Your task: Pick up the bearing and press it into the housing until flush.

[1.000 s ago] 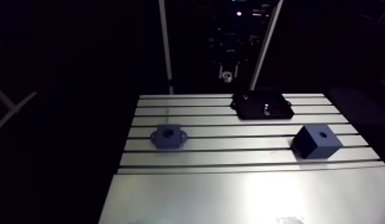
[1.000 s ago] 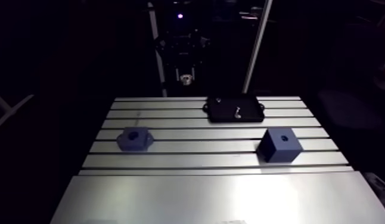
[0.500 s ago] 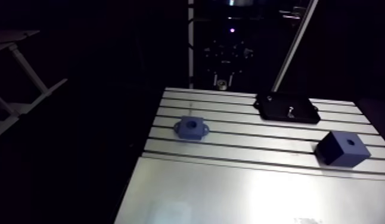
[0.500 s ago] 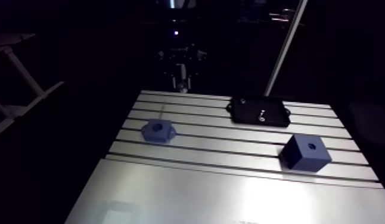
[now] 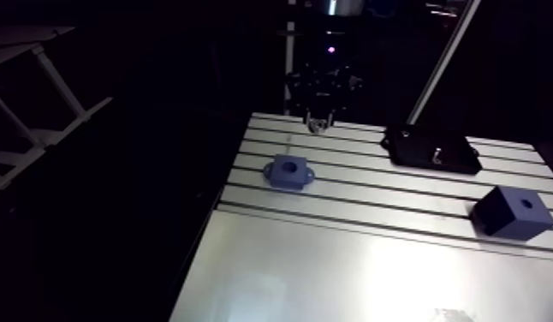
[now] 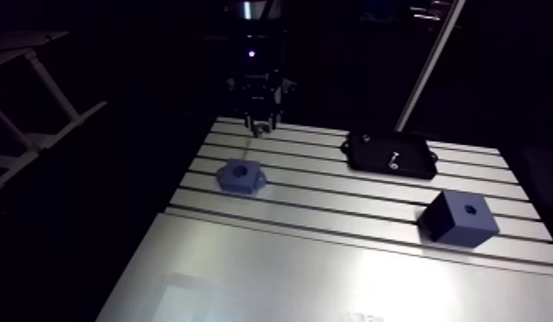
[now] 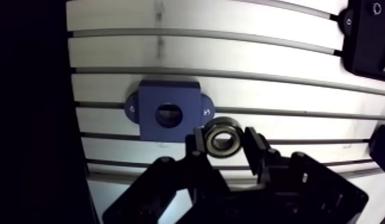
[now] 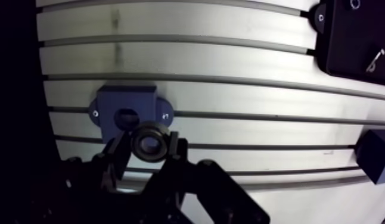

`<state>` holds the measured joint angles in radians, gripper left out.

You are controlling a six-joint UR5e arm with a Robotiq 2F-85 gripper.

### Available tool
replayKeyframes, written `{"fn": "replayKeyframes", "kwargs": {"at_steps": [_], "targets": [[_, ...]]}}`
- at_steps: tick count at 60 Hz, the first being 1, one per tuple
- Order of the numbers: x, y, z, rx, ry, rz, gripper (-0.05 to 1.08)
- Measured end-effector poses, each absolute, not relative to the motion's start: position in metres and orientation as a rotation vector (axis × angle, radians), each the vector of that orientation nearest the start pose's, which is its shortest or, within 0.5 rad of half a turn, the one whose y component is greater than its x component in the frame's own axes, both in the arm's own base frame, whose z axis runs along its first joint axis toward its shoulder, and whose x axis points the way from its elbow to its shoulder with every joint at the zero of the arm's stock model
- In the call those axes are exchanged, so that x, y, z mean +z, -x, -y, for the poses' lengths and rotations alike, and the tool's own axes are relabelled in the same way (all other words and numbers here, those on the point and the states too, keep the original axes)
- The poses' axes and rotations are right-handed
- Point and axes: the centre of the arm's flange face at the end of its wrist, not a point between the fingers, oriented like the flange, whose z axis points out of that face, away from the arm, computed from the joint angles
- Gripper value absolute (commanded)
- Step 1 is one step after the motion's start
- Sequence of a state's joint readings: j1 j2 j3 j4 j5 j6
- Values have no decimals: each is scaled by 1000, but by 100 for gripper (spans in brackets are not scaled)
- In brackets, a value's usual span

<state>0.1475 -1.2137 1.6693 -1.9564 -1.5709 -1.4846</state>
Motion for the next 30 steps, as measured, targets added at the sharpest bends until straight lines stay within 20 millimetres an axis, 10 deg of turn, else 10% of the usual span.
{"fn": "replayKeyframes", "kwargs": {"at_steps": [30], "targets": [[260,555,245,25,150,-3046,58]]}}
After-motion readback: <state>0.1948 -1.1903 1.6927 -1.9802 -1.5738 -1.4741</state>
